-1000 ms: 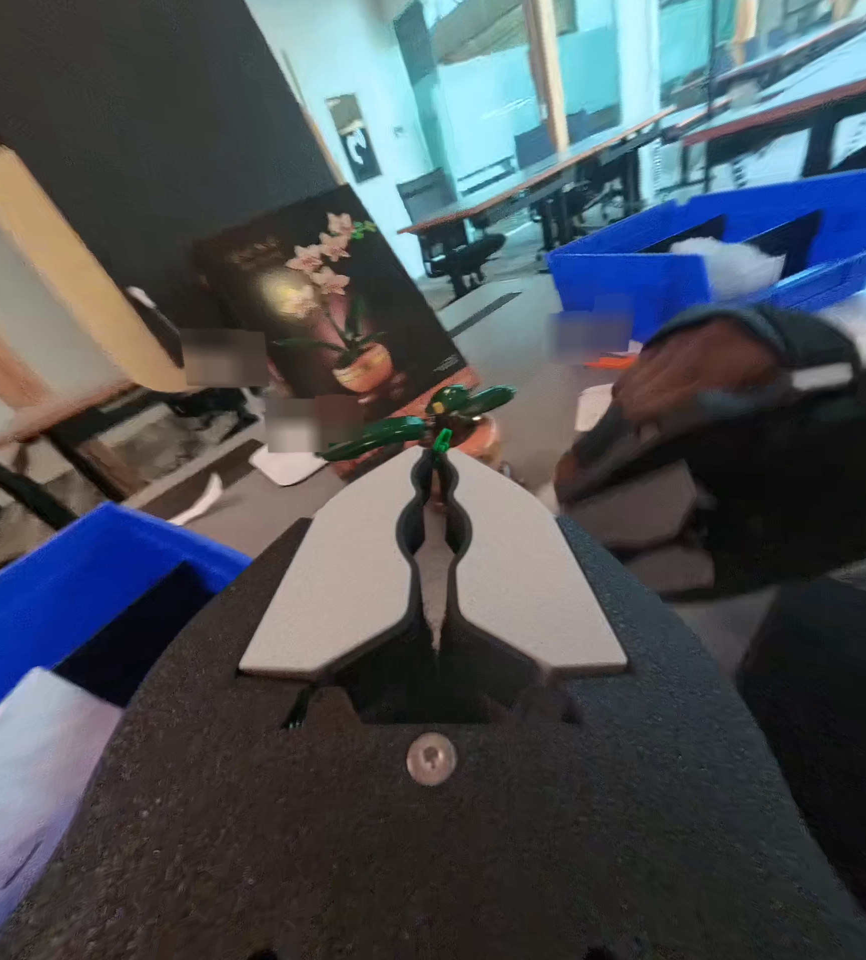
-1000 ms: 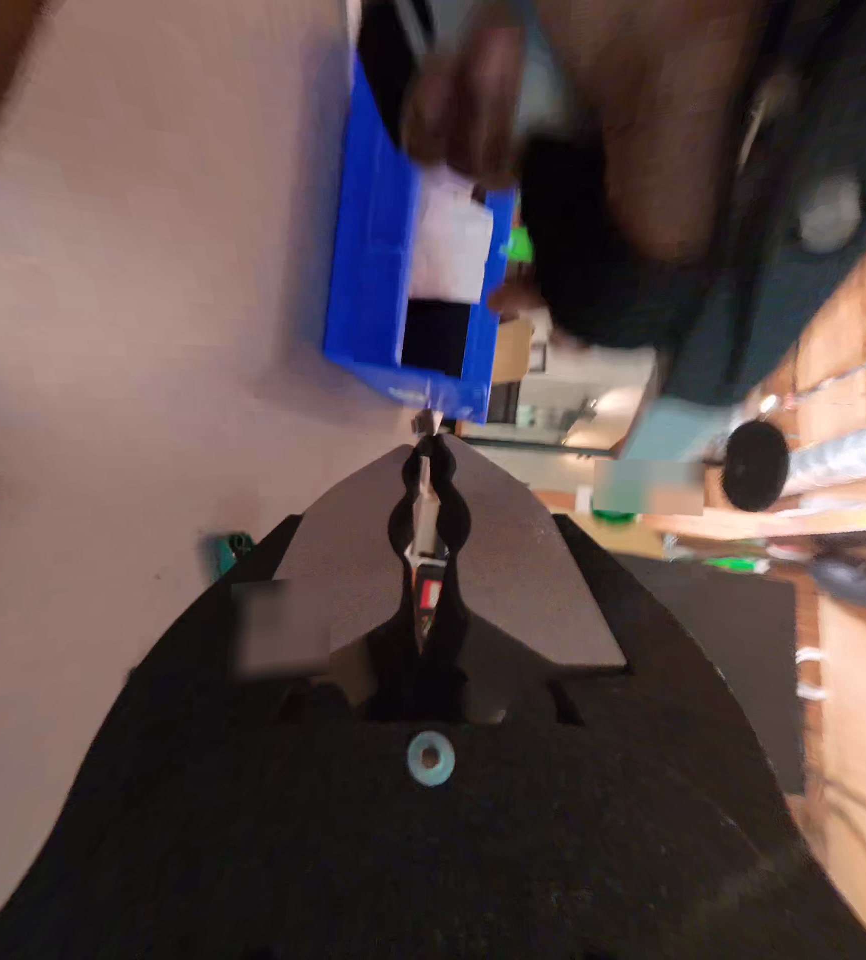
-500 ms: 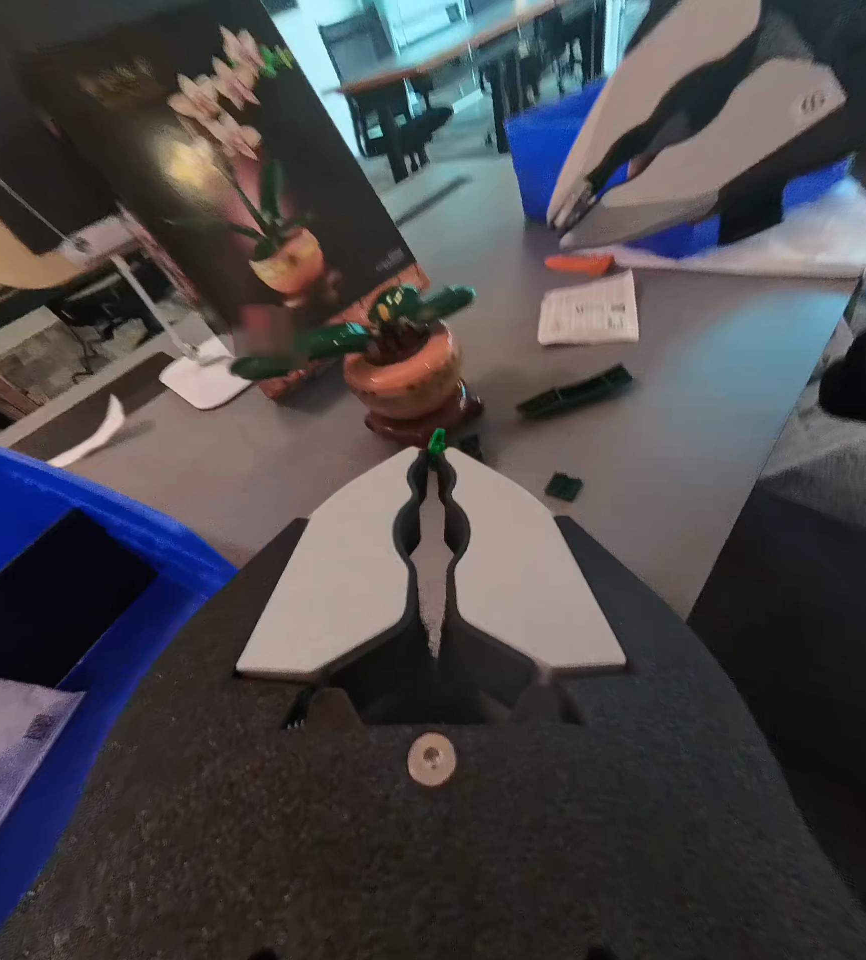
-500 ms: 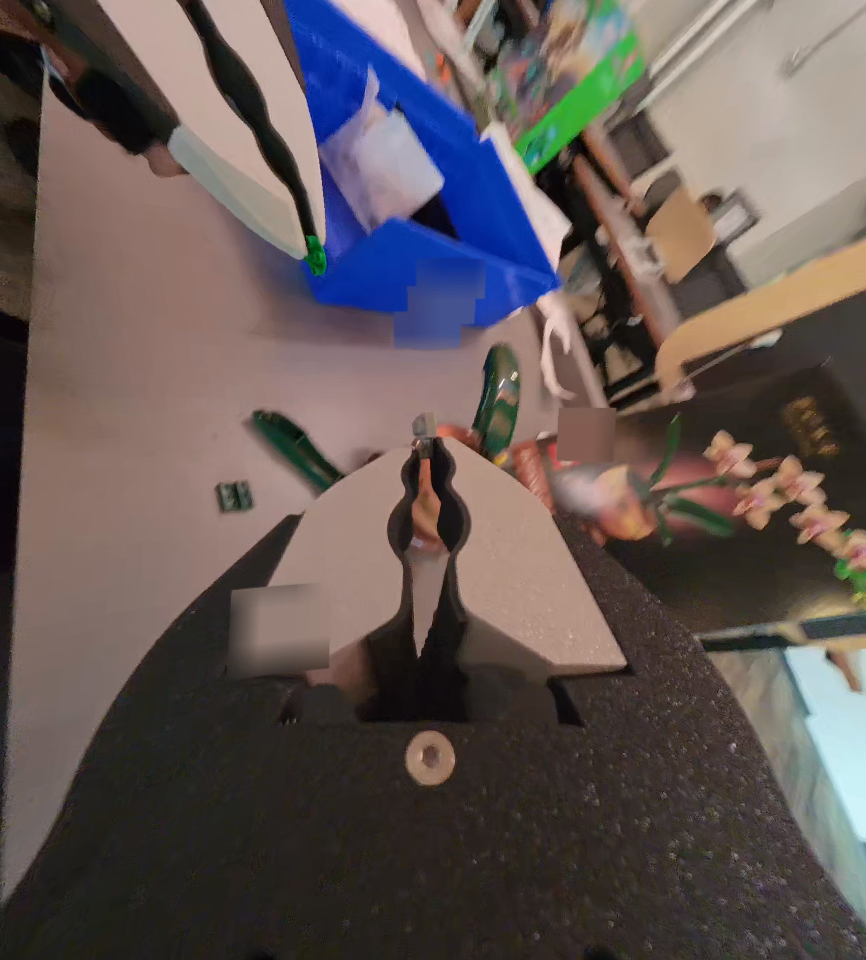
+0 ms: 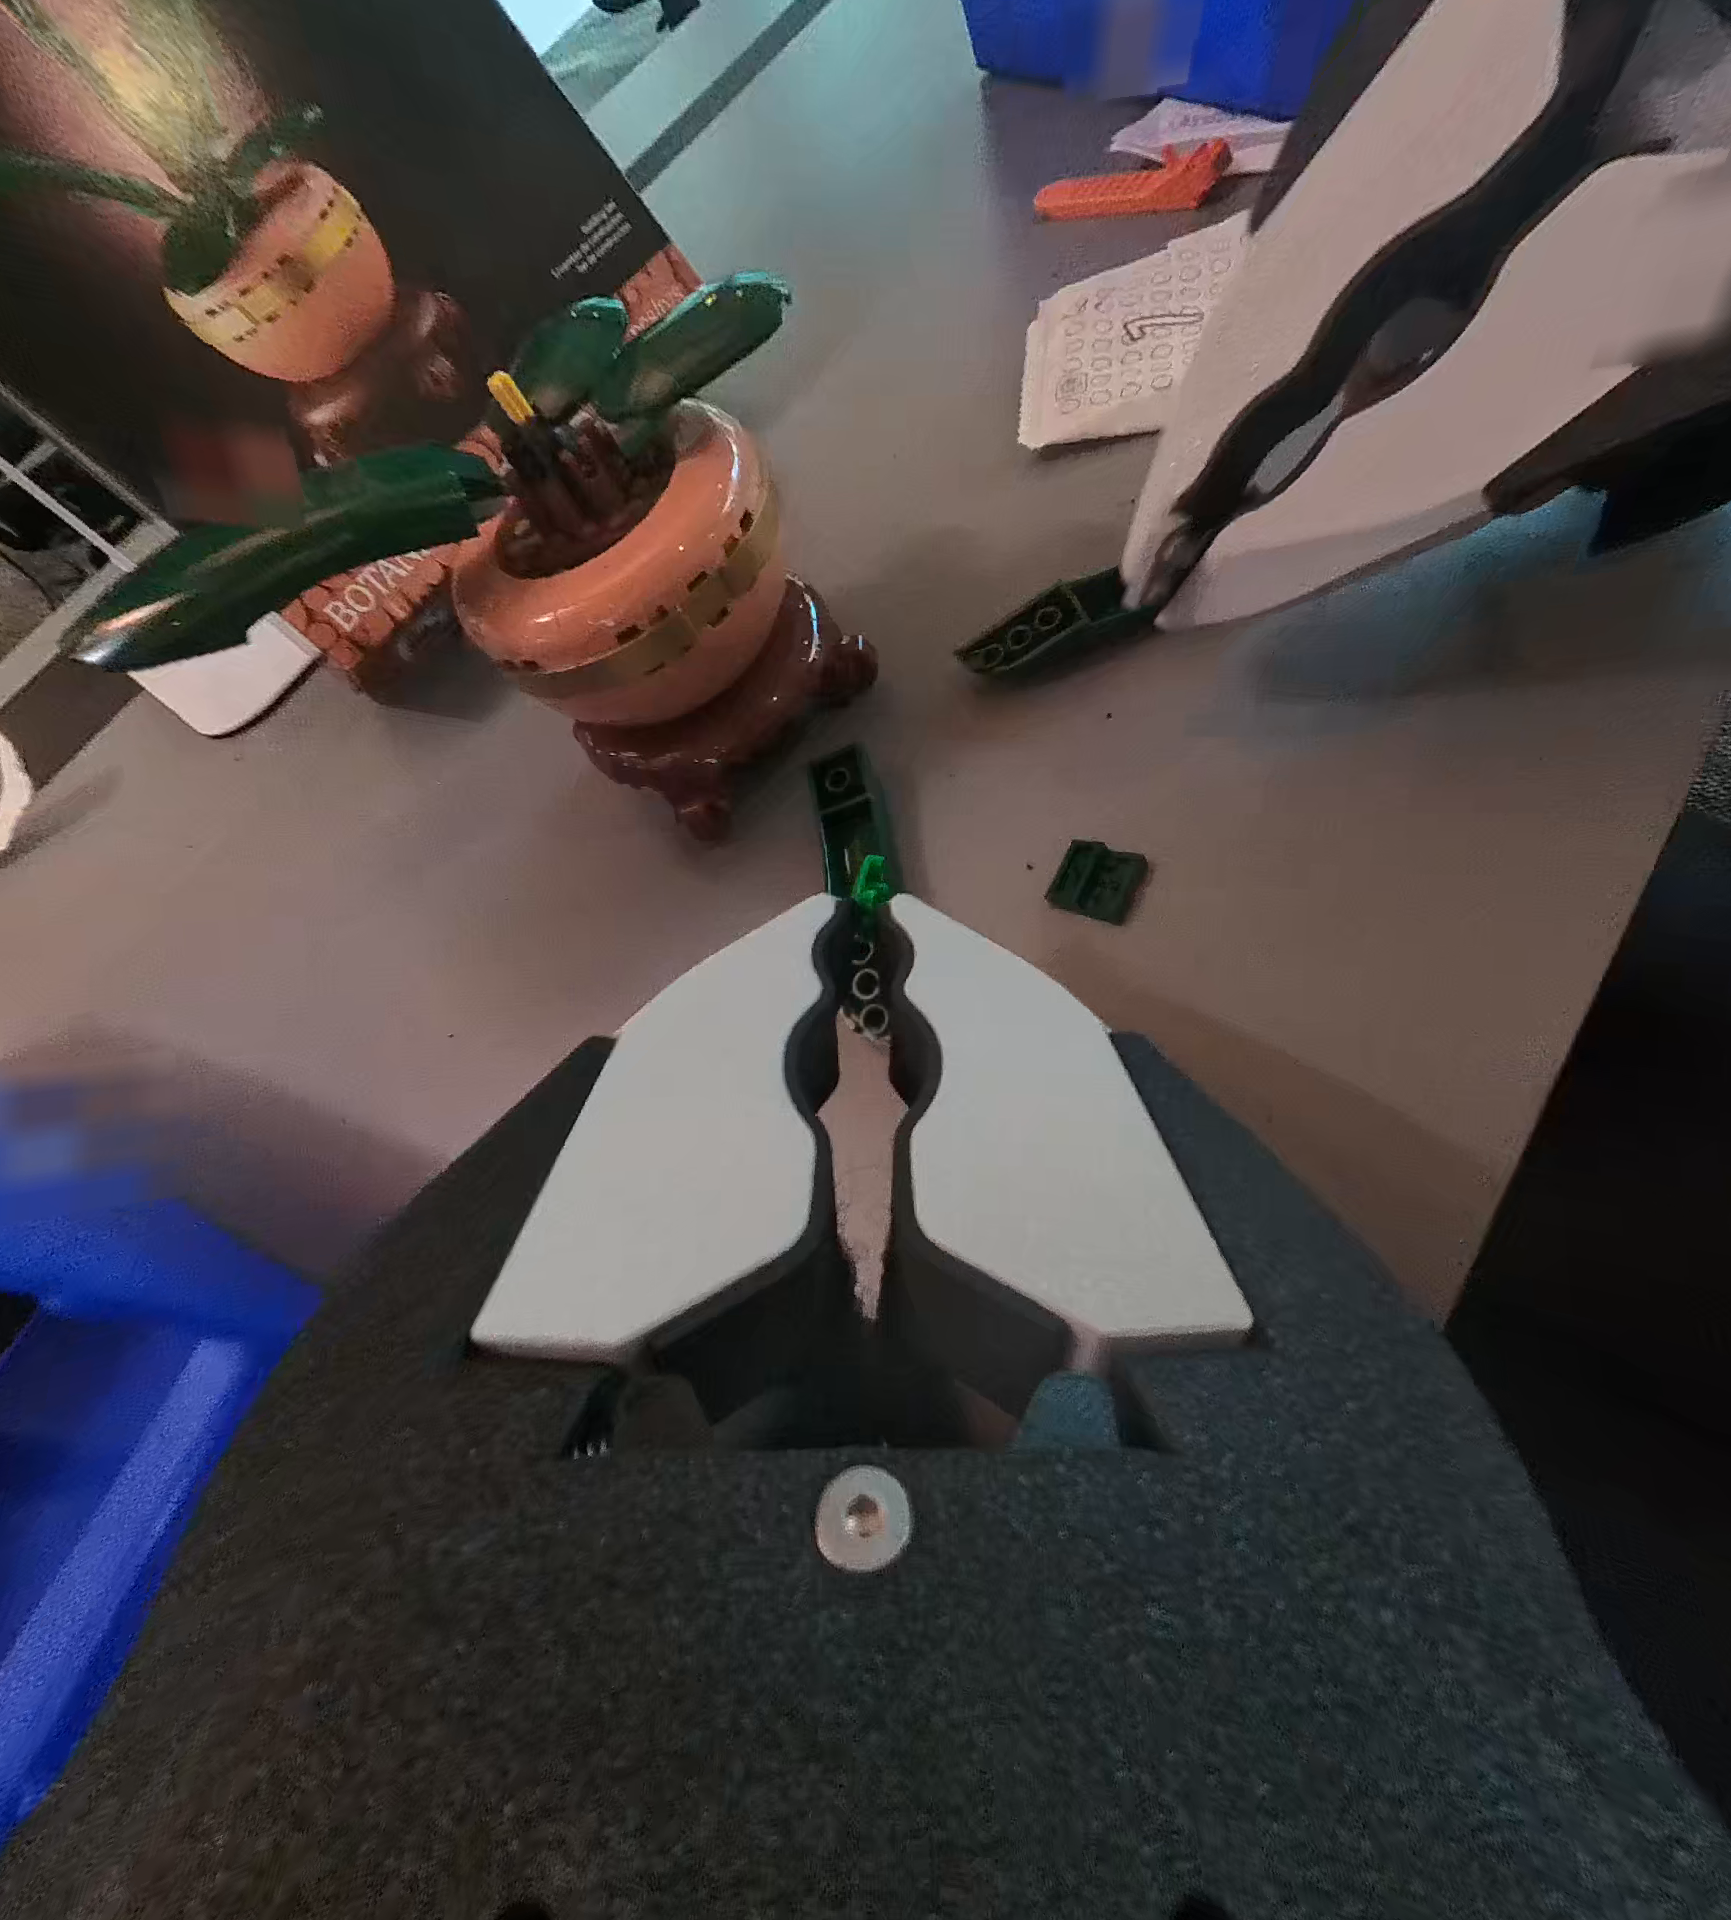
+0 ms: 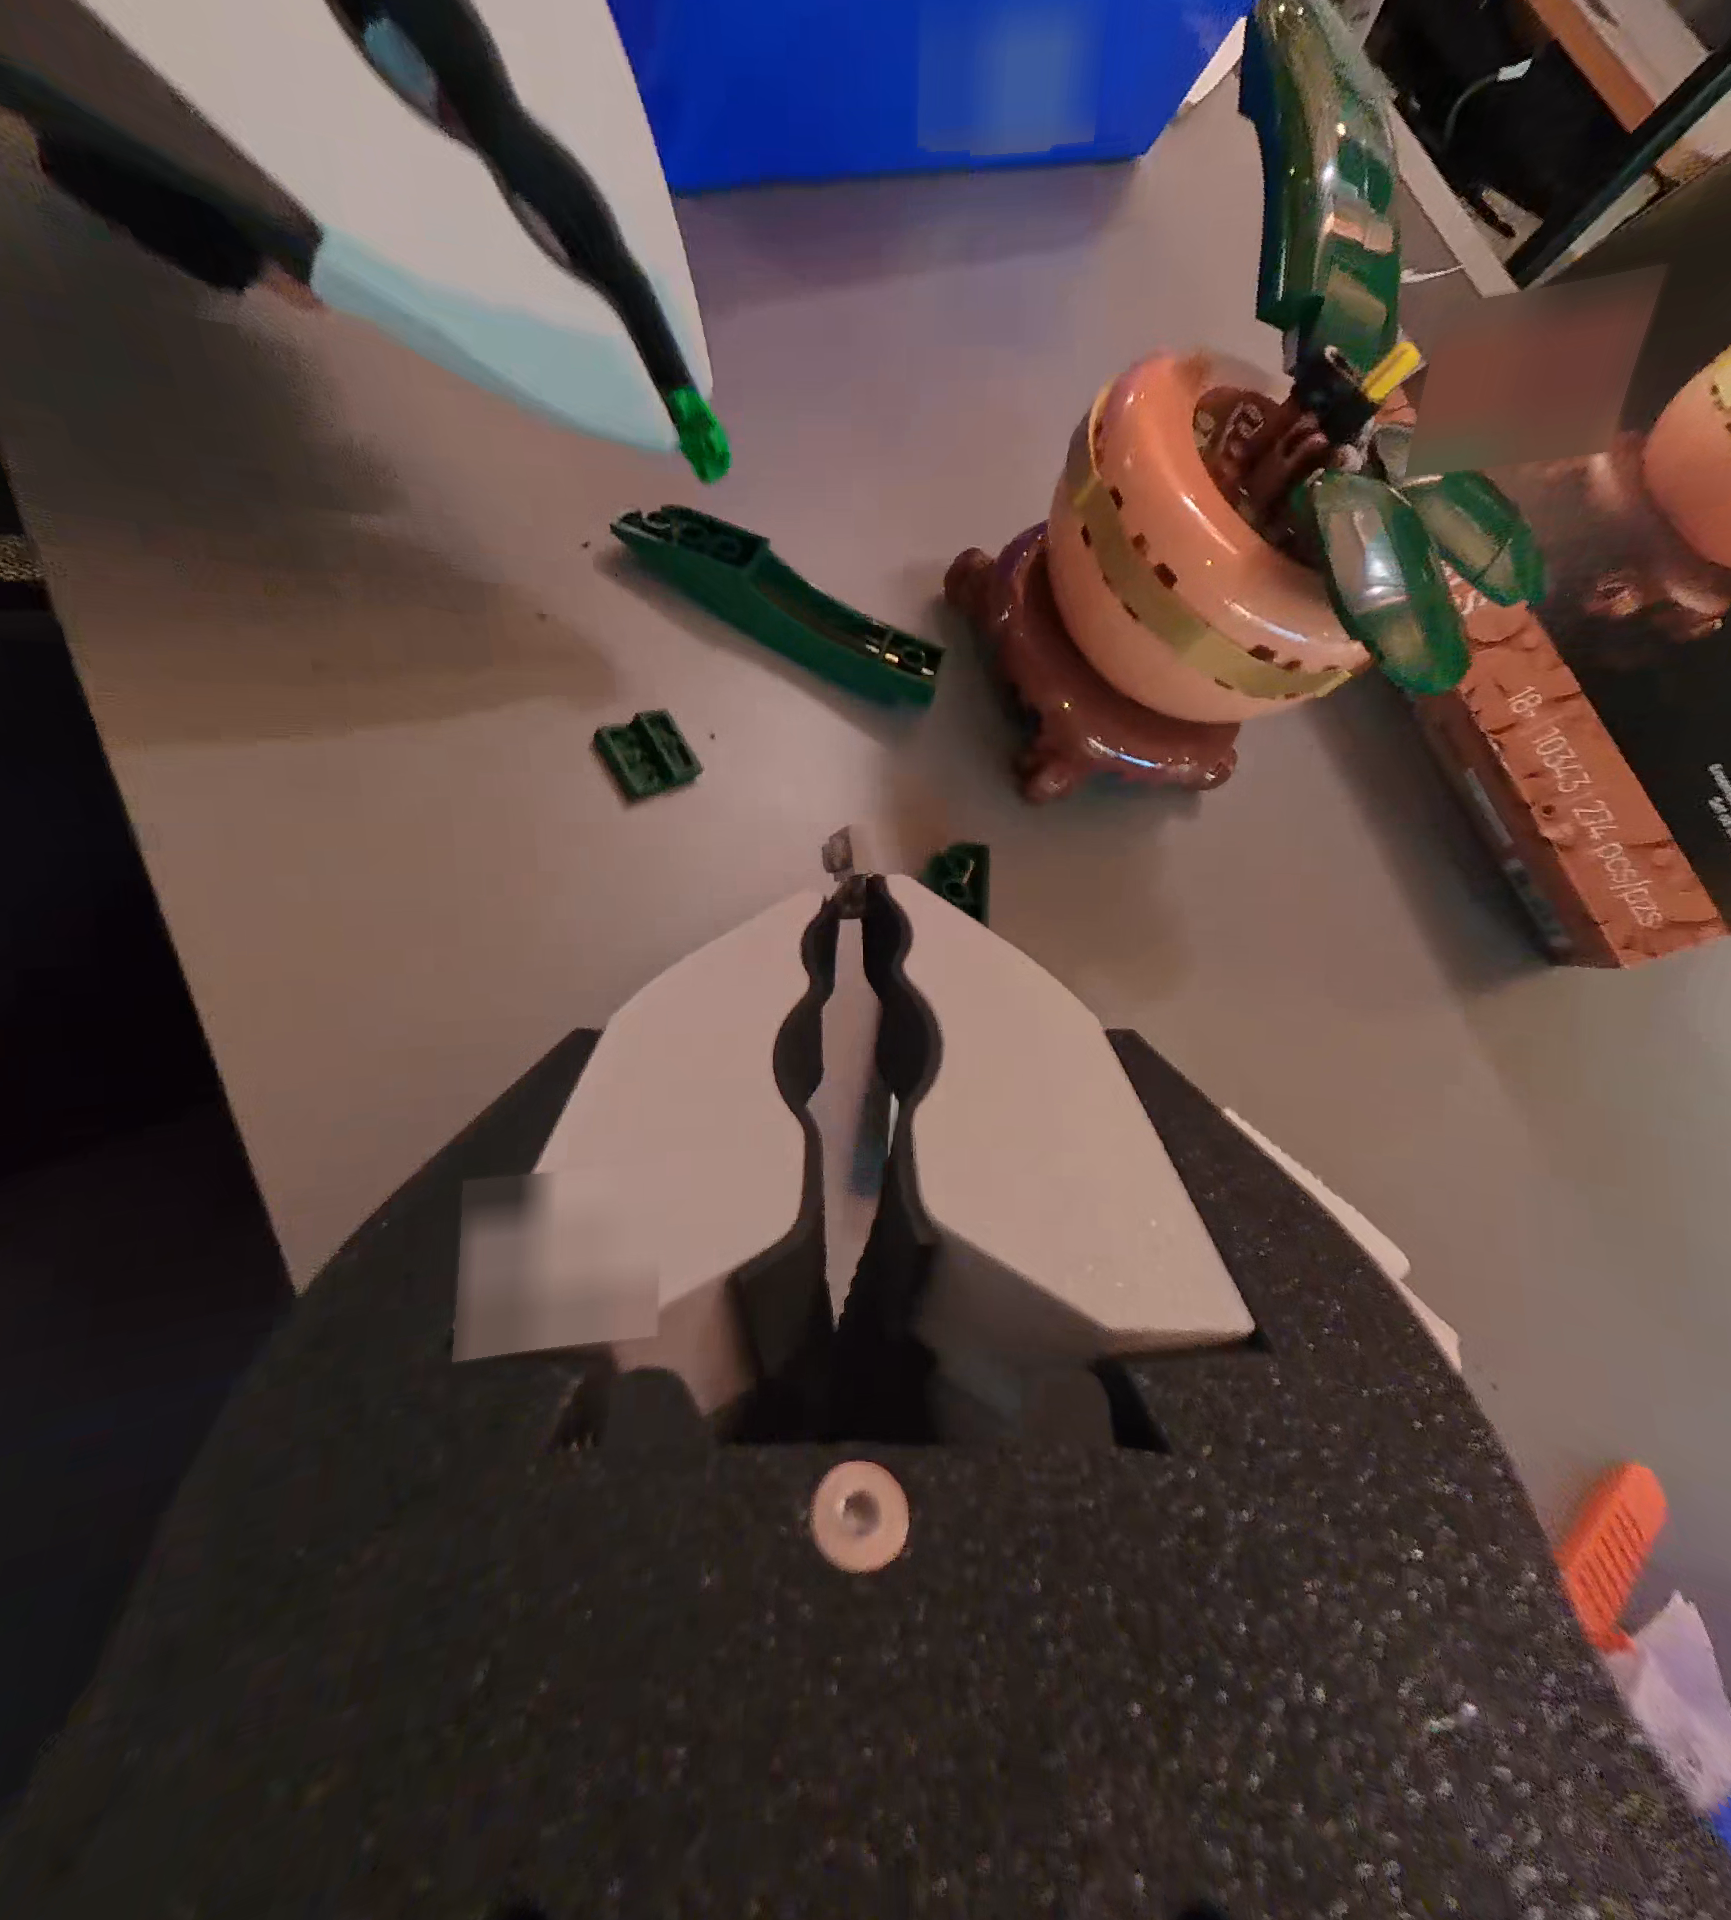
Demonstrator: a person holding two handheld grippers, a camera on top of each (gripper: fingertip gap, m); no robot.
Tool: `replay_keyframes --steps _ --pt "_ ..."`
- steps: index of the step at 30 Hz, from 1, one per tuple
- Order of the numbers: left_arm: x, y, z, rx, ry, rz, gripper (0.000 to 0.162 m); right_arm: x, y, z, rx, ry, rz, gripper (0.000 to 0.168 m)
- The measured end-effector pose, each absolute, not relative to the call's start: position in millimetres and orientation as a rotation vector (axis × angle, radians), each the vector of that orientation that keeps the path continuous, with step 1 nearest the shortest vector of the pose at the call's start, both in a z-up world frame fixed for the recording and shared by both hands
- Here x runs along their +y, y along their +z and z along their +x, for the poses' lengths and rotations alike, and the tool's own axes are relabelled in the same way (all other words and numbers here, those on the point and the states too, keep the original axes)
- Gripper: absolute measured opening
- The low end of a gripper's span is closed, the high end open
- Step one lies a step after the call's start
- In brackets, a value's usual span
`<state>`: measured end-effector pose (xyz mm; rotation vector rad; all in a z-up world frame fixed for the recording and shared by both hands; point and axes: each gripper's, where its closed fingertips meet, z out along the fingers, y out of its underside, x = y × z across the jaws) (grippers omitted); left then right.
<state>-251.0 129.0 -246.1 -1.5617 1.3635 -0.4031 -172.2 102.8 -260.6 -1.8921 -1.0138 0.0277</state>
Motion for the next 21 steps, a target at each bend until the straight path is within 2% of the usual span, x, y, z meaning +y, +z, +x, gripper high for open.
replay_keyframes --steps 4,5,7,12,16,21 --pt "133.1 -249.0 -240.9 1.380 -0.414 -1.572 0.004 120.2 -266.4 -173.7 -0.924 0.058 -1.955 0.005" --pt "132.8 -248.7 -237.9 1.388 -0.424 -1.568 0.004 121.8 -267.7 -174.7 -0.904 0.084 -1.968 0.009" --pt "131.9 -248.6 -231.8 1.403 -0.441 -1.566 0.004 122.3 -270.3 -178.6 -0.879 0.133 -1.983 0.027" --pt "126.7 -251.2 -214.0 1.448 -0.518 -1.571 0.014 122.1 -272.8 -178.9 -0.881 0.088 -1.971 0.043" --pt "125.8 -255.0 -210.2 1.469 -0.559 -1.581 0.019 117.1 -257.8 -178.3 -0.887 0.041 -1.873 0.029" --pt "127.5 -231.5 -209.8 1.393 -0.575 -1.471 0.031 100.0 -242.4 -168.2 -0.754 0.157 -1.858 0.026"
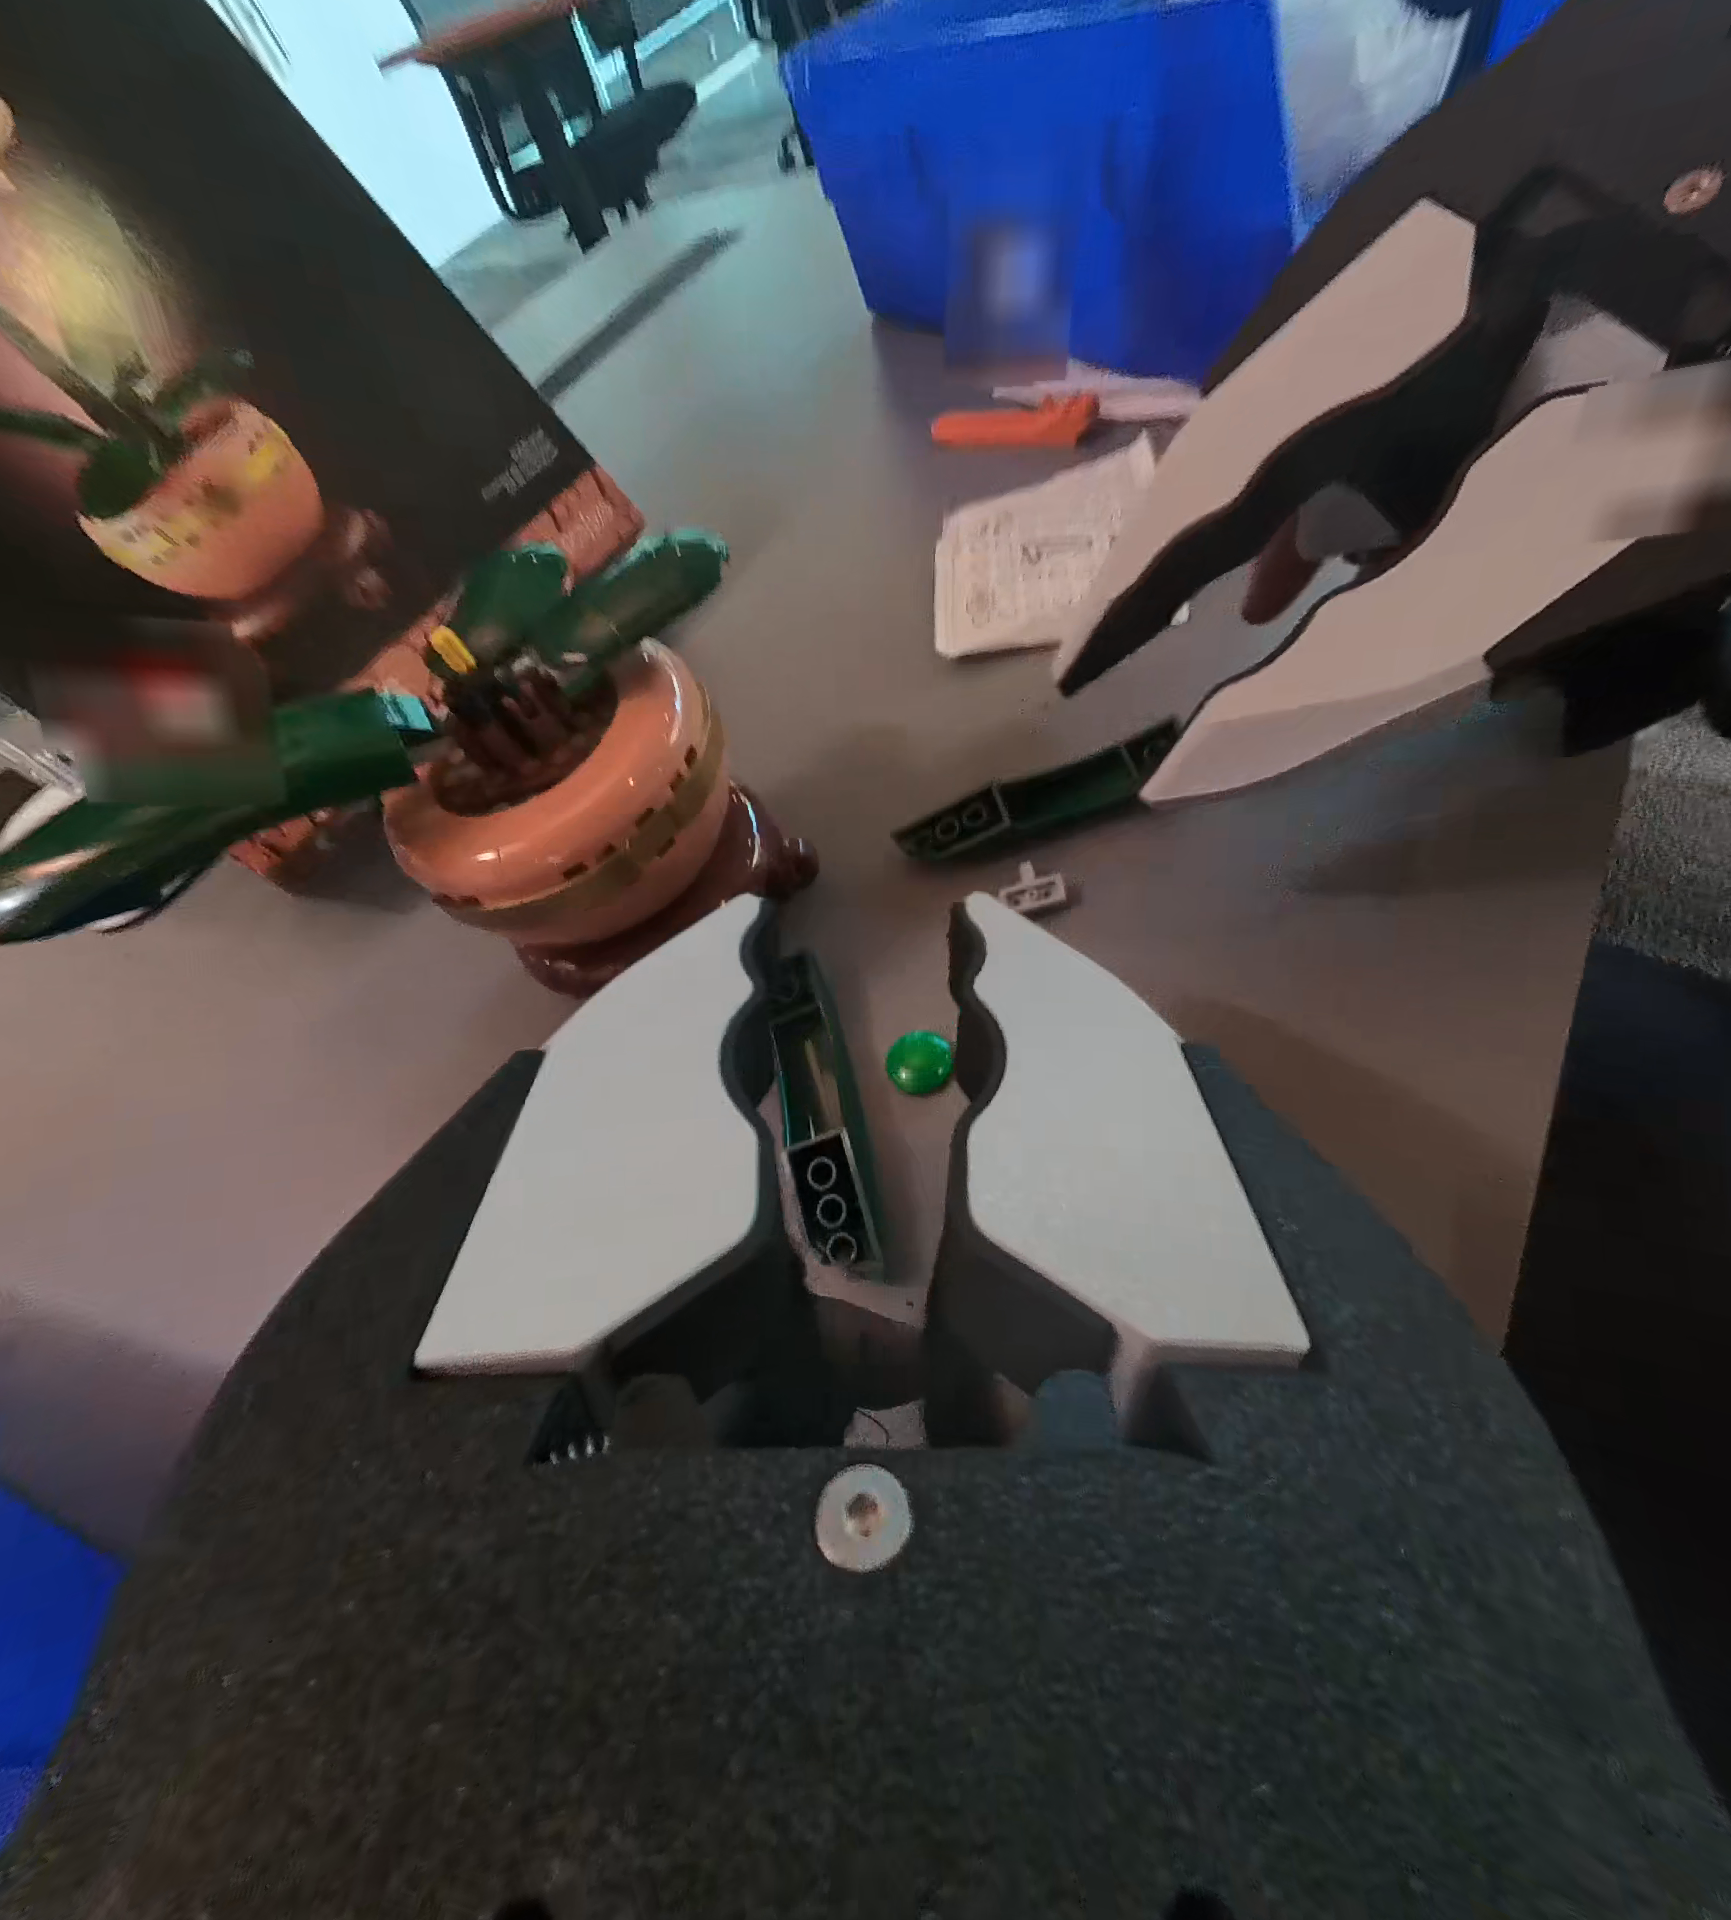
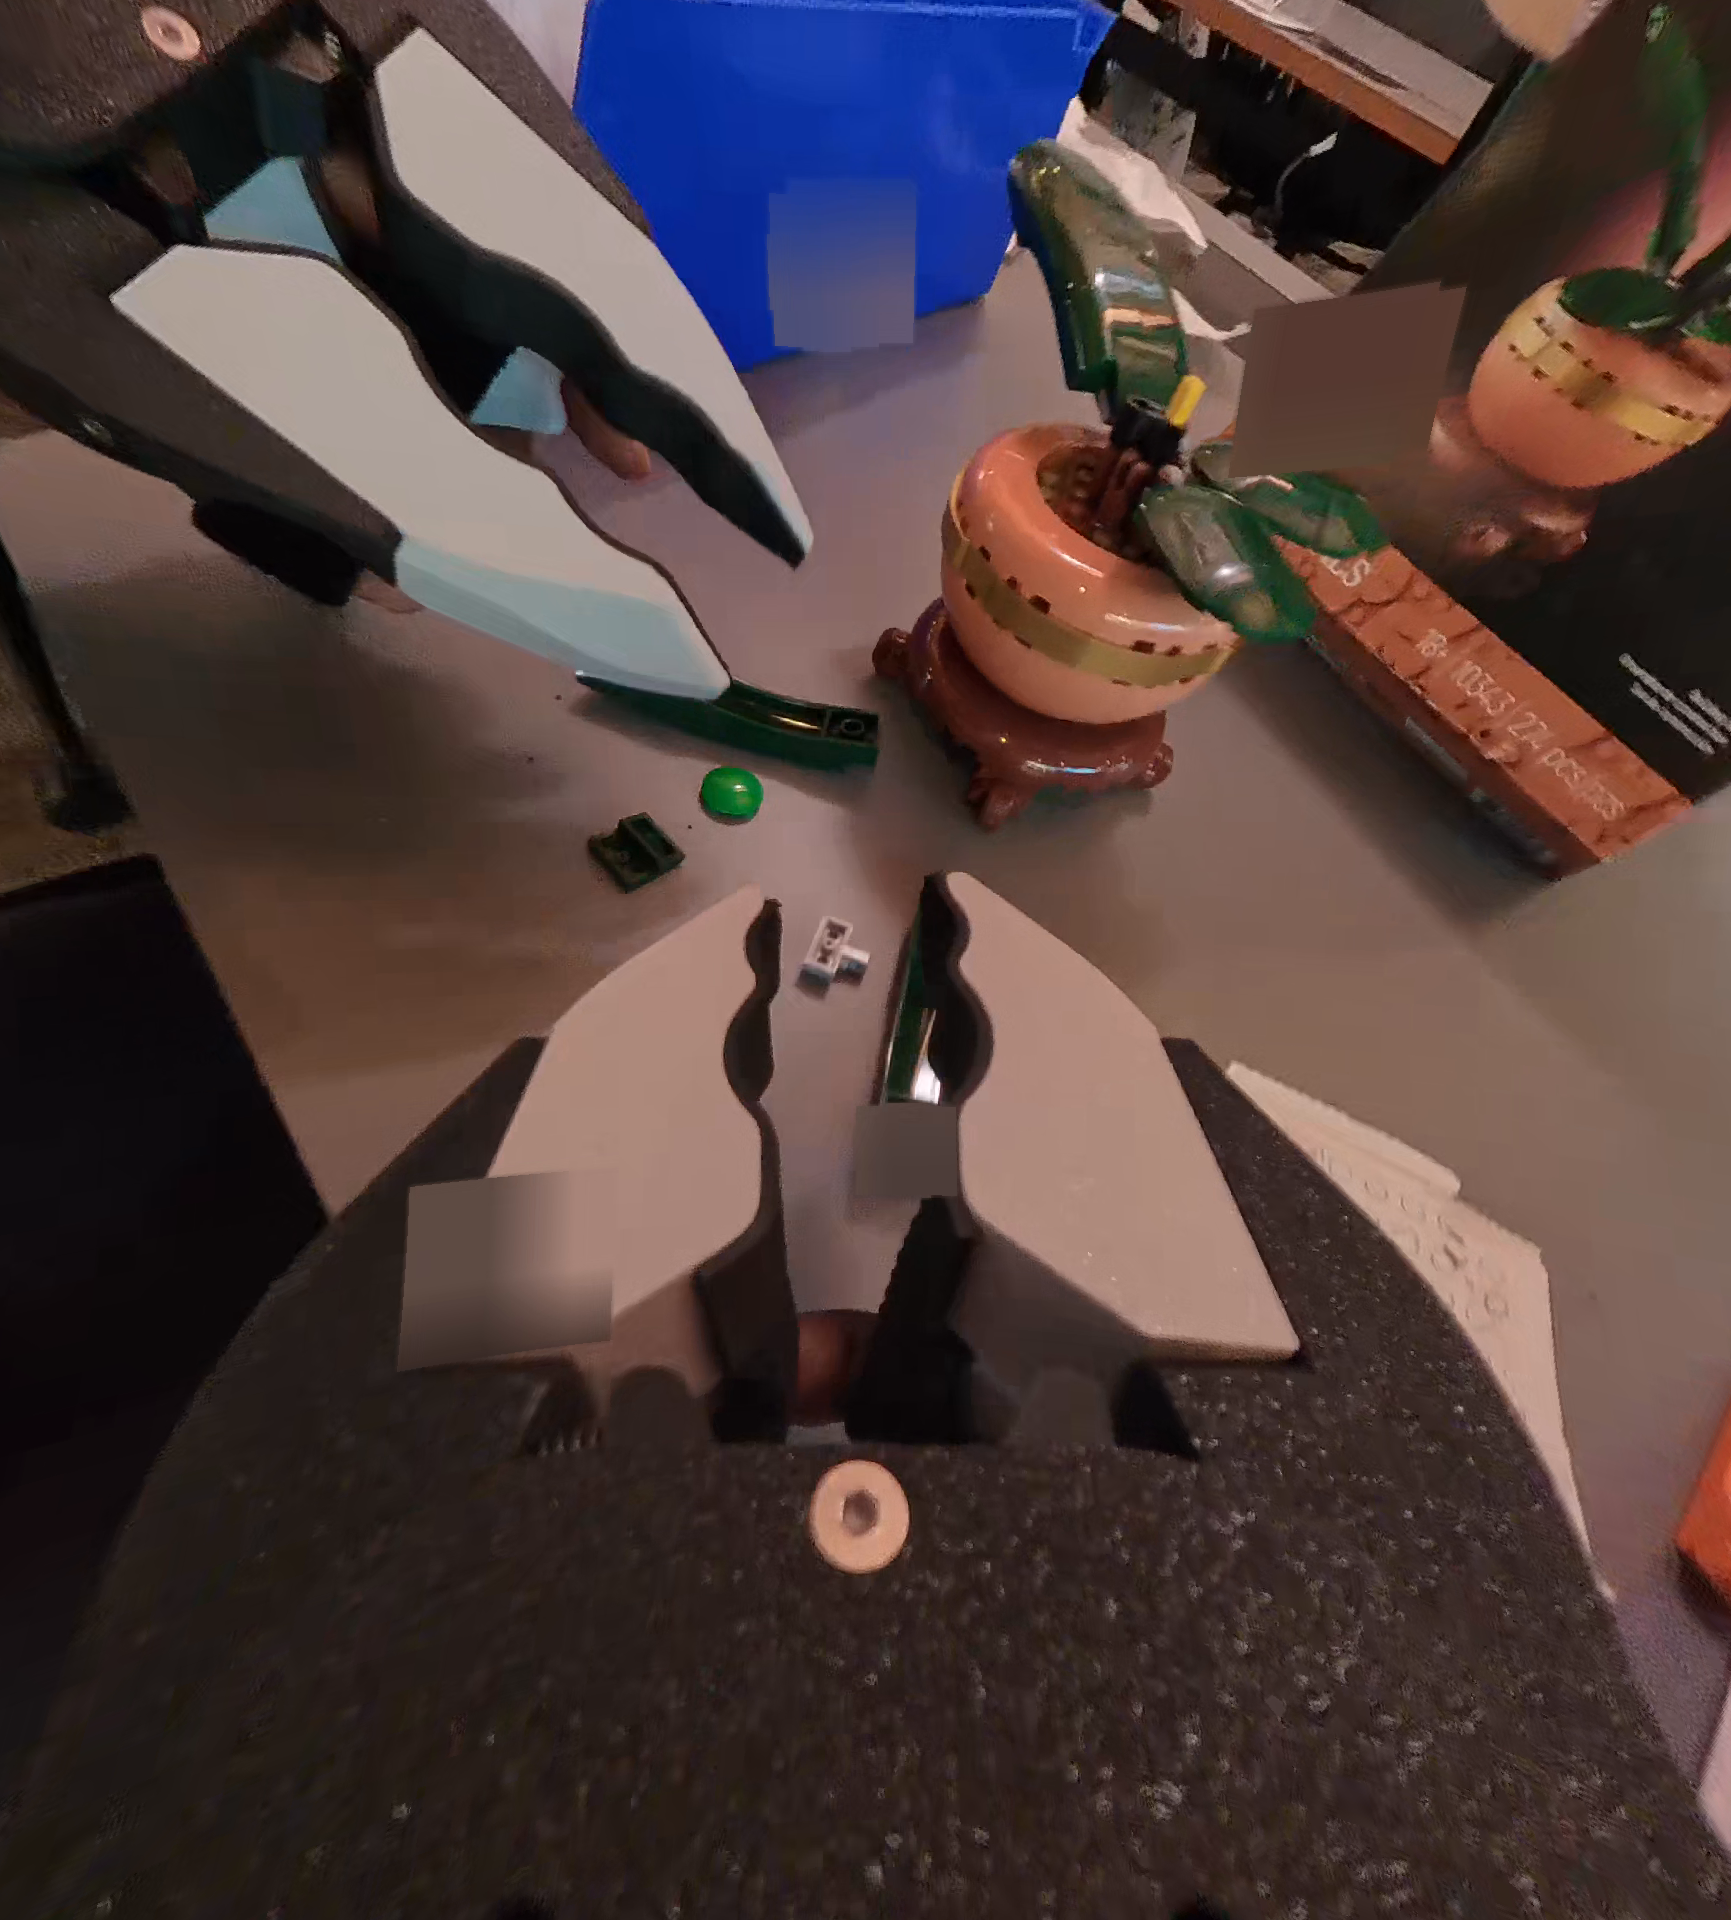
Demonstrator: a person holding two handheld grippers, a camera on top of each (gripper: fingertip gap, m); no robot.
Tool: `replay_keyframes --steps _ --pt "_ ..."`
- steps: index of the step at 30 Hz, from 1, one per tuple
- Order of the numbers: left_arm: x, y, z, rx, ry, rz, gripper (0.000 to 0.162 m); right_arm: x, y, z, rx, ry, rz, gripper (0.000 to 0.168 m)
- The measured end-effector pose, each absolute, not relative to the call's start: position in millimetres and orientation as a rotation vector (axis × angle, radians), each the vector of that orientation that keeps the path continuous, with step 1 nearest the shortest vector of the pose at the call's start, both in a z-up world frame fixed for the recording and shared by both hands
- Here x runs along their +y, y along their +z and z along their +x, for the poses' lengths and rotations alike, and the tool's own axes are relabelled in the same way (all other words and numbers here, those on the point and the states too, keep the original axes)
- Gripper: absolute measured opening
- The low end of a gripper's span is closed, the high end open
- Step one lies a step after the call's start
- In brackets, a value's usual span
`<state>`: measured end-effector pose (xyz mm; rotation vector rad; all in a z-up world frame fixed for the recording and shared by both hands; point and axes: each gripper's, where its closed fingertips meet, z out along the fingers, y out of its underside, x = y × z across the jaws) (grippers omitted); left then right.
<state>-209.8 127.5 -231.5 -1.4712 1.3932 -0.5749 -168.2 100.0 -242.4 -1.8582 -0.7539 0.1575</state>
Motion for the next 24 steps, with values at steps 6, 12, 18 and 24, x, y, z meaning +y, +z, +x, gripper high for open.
replay_keyframes --steps 6,12,18,24 --pt "110.6 -223.7 -205.6 1.375 -0.685 -1.469 0.035 65.9 -223.8 -115.0 -0.643 0.027 -1.841 0.030" --pt "73.7 -219.5 -182.2 1.402 -0.876 -1.447 0.031 -19.5 -163.0 79.6 -0.129 -0.454 -1.830 0.040" --pt "25.2 -204.9 -105.8 1.525 -1.031 -1.272 0.025 -75.3 -198.5 194.8 0.382 -0.470 -1.964 0.063" --pt "-40.0 -233.6 -3.0 1.932 -0.698 -0.760 0.031 -46.6 -223.4 203.0 0.320 -0.535 -2.066 0.053"
